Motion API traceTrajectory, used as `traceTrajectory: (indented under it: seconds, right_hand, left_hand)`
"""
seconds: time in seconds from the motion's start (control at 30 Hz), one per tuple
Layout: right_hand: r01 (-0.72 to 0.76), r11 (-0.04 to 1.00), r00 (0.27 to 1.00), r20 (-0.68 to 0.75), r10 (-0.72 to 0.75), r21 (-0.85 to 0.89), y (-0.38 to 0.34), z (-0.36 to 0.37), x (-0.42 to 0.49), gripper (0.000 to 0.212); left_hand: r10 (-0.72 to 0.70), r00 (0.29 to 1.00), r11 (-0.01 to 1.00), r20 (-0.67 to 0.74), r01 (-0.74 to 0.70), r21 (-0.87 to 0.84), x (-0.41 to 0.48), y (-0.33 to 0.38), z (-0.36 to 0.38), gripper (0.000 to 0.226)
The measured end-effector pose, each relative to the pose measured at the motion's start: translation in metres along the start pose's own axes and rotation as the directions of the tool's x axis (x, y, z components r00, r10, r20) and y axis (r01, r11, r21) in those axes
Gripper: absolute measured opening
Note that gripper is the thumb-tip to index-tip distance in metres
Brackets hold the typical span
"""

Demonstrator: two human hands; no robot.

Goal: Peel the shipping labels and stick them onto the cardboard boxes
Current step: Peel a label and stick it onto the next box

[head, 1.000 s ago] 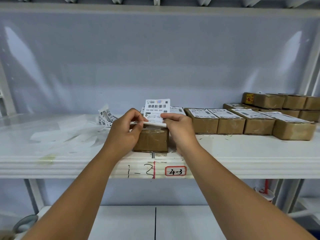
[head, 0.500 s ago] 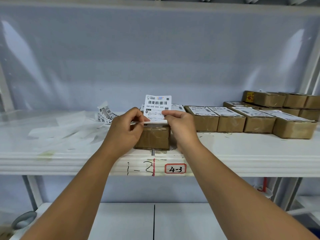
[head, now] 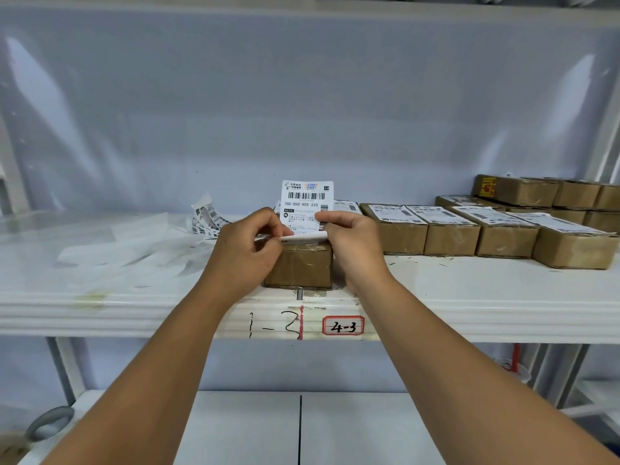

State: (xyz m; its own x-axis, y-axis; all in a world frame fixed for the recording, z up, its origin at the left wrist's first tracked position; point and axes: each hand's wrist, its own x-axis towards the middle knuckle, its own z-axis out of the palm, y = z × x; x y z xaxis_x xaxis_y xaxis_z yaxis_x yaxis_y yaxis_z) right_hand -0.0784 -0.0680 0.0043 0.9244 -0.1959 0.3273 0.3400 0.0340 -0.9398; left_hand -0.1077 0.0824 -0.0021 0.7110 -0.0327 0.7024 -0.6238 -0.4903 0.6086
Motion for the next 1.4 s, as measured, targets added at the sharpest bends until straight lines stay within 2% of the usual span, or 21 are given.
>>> traceTrajectory:
  seconds: [0.43, 0.8, 1.0, 1.13, 1.23, 1.4]
  right_hand:
    - [0.001, 1.0, 1.0, -0.021, -0.001, 0.001, 0.001, 0.0, 0.0, 0.031]
    - [-0.024, 1.0, 1.0, 0.006, 0.023, 0.02, -0.002, 0.001, -0.002, 0.029]
    - [-0.042, 0.999, 0.999, 0.032, 0.042, 0.018, -0.004, -0.001, -0.005, 0.029]
    - [-0.065, 0.997, 0.997, 0.042, 0.064, 0.029, -0.004, 0.0, -0.004, 0.031]
    - [-0.026, 1.0, 0.998, 0.06, 0.026, 0.014, -0.005, -0.002, -0.006, 0.032]
    - [-0.038, 0.999, 0.997, 0.071, 0.036, 0.031, -0.004, -0.001, -0.006, 0.029]
  left_hand:
    - [0.009, 1.0, 1.0, -0.025, -0.008, 0.024, -0.001, 0.001, 0.0, 0.026]
    - [0.015, 1.0, 1.0, 0.005, -0.015, 0.002, -0.001, 0.003, 0.001, 0.007]
    - [0.051, 0.999, 0.999, 0.018, -0.051, -0.003, -0.001, -0.001, 0.001, 0.019]
    - [0.174, 0.984, 0.975, 0.044, -0.178, 0.132, 0.0, -0.003, 0.003, 0.02]
    - [0.273, 0.957, 0.921, 0.094, -0.289, 0.262, 0.0, -0.005, 0.004, 0.032]
    - [0.372, 0.901, 0.806, 0.222, -0.433, 0.403, -0.003, -0.008, 0.006, 0.038]
